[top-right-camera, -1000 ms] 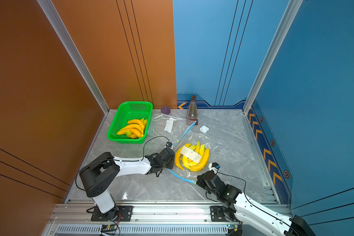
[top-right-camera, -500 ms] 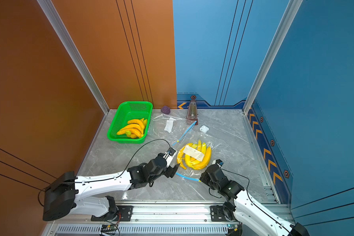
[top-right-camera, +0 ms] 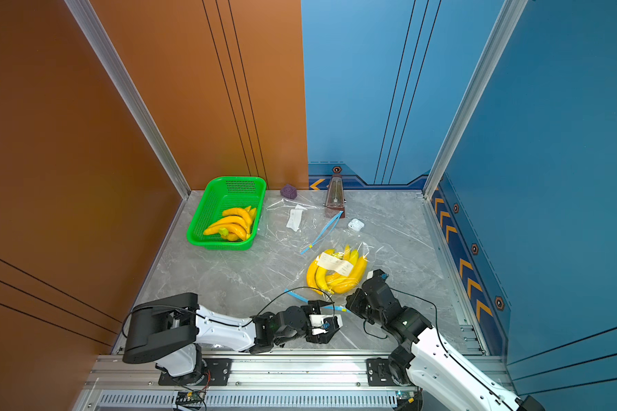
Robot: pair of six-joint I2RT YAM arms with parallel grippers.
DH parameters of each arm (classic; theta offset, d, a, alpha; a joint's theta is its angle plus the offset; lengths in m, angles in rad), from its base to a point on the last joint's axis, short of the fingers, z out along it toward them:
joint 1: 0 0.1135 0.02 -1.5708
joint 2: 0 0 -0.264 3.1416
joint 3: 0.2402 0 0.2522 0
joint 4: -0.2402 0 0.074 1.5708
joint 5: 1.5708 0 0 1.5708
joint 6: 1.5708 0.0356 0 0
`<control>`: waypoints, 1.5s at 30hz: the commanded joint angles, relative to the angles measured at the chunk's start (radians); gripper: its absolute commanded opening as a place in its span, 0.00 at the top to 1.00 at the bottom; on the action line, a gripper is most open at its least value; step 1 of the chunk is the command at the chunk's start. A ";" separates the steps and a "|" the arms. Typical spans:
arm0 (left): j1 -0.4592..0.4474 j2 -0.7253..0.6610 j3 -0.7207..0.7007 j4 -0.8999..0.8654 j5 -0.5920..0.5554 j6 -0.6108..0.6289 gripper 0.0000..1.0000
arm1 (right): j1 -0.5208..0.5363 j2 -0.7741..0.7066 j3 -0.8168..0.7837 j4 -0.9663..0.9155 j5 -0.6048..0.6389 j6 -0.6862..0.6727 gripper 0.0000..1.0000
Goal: Open the zip-top bag and take out the banana
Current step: Unzip the zipper on the zipper food storage bag.
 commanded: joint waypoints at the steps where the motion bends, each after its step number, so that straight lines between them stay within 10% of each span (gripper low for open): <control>1: -0.001 0.042 0.018 0.175 0.020 0.116 0.26 | -0.010 0.009 0.029 -0.058 -0.021 -0.008 1.00; 27: -0.002 0.193 0.097 0.228 -0.117 0.221 0.87 | -0.054 0.038 0.041 -0.057 -0.078 0.019 1.00; 33: -0.001 0.157 0.067 0.228 -0.118 0.197 0.87 | -0.075 0.053 0.035 -0.069 -0.055 -0.002 1.00; 45: 0.042 0.147 0.067 0.228 -0.066 0.107 0.90 | -0.079 -0.054 -0.007 -0.078 -0.076 -0.006 0.68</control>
